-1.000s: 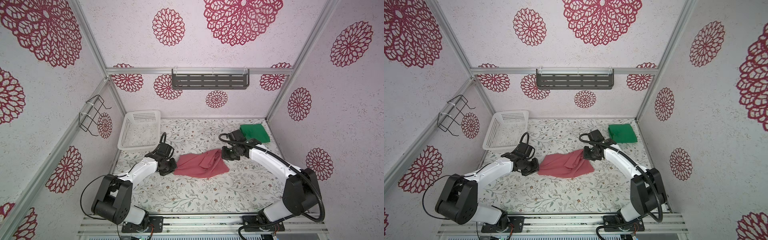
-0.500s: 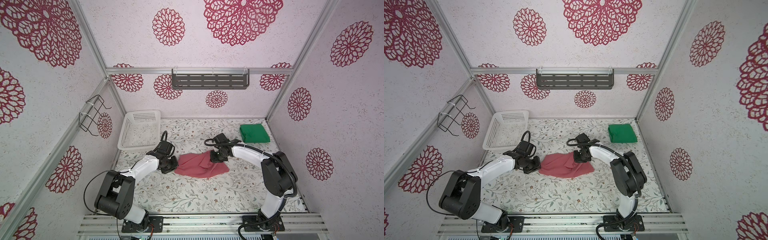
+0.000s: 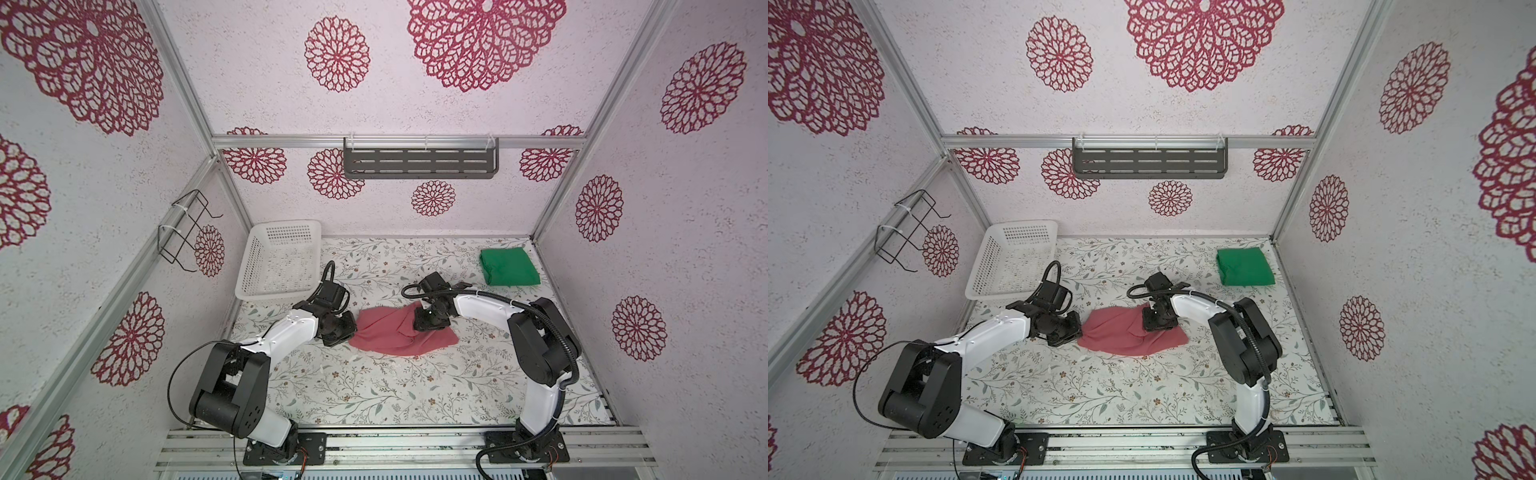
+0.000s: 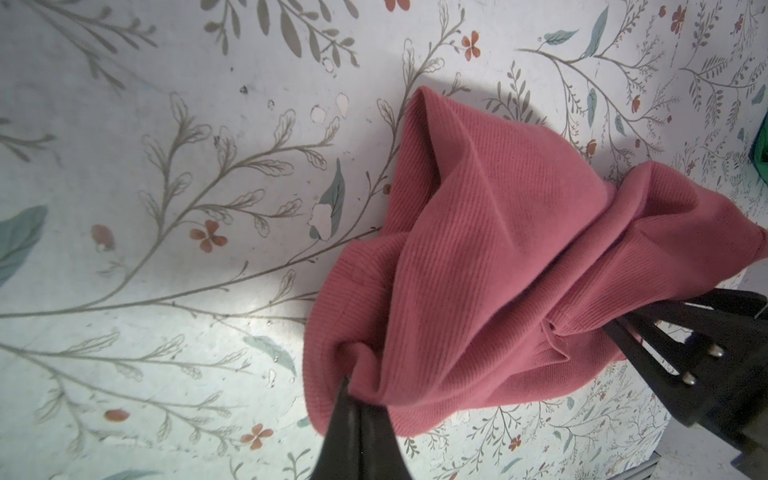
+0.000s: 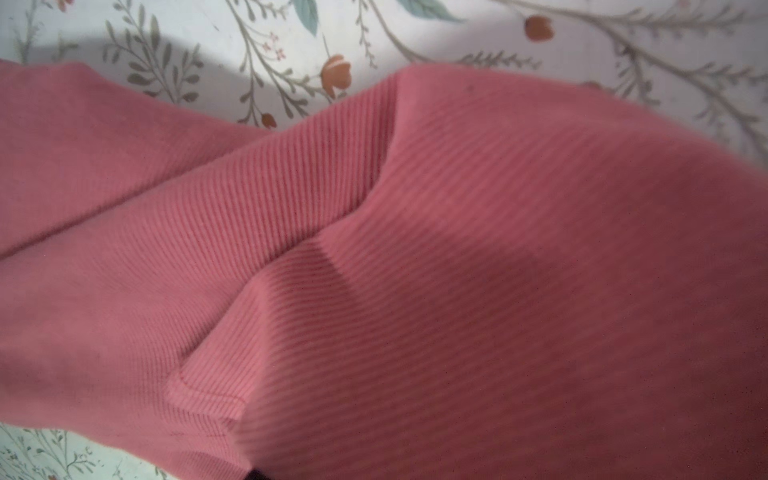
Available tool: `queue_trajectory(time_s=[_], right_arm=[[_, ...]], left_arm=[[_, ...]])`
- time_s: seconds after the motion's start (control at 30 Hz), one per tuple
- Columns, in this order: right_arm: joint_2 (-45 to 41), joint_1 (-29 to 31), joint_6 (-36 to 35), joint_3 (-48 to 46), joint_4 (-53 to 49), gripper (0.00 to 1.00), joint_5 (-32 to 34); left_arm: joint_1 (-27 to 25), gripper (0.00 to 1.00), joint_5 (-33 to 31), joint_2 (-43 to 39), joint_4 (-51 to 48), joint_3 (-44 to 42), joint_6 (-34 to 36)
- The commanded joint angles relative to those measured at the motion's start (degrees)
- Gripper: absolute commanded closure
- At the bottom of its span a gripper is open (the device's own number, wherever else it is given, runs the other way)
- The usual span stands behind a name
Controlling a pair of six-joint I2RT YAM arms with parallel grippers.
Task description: Fold and stack the tank tops
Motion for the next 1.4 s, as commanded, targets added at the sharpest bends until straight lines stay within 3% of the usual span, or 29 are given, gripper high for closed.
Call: queue_trajectory(time_s=[0.0,0.1,0.2,0.27,0.5,0.73,0.97,1.2,1.37], right_arm=[[1.57,1.35,1.46,0.35,0.02,0.61,2.38],[2.8,1.97,2.83,1.48,-0.11,0.71,3.7],[1.23,1.97,3.66,2.95,-1.97,0.94,5.11],[-0.72,1.89,3.36,4.85,-4.42,1.0,6.33],[-7.85,-0.05,1.49,11.67,-14.36,1.0,7.62],[-13.78,-3.85,-0.16,10.47,-19.41,0.99,7.21],[-20.12,-6.11,0.21,1.2,-22.57,0.95,6.83],[-26.92,-6.15,4.2,-13.03,-19.41,0.87,1.22],[-27.94,-6.11,4.89,-14.8,-19.01,0.79,0.73]], left_arm=[[0.58,1.0,-0.27,0.29,0.96,0.96,-0.02],[0.58,1.0,-0.24,0.1,0.83,1.23,0.01],[0.56,1.0,-0.57,-0.42,-0.41,2.34,0.38],[0.56,1.0,-1.19,-1.13,-2.03,4.0,1.03],[0.49,1.0,-3.11,-3.19,-10.35,15.13,4.87],[0.55,1.0,-4.21,-3.77,-16.13,23.13,7.86],[-3.77,1.0,-2.52,-3.54,-11.54,15.32,3.28],[-8.67,1.0,0.64,-2.08,-1.37,3.49,-4.45],[-9.53,1.0,1.6,1.35,2.28,0.73,-5.45]])
